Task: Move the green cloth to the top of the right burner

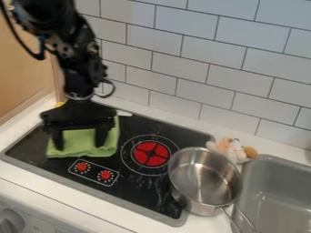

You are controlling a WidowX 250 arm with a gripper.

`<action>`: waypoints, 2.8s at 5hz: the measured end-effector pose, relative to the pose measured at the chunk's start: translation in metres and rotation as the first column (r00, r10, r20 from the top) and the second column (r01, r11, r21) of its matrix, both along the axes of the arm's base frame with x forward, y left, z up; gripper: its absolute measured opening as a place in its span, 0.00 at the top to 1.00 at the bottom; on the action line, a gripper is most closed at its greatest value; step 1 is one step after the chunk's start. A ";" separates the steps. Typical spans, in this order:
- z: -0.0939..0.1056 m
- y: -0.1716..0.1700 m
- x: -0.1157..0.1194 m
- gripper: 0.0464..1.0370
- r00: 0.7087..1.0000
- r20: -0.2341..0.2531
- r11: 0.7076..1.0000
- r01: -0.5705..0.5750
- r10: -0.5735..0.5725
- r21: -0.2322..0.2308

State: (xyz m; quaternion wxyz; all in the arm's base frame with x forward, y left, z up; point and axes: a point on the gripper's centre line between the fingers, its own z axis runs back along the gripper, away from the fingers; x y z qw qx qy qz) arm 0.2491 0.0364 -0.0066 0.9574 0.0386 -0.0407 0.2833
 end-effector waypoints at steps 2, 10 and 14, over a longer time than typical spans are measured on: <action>-0.001 -0.039 0.031 0.04 0.997 0.025 0.998 0.067 -0.067 -0.002; 0.023 -0.089 0.040 0.04 0.992 0.058 0.992 0.113 -0.110 -0.054; 0.062 -0.087 0.058 0.04 0.984 0.136 0.987 0.130 -0.116 -0.093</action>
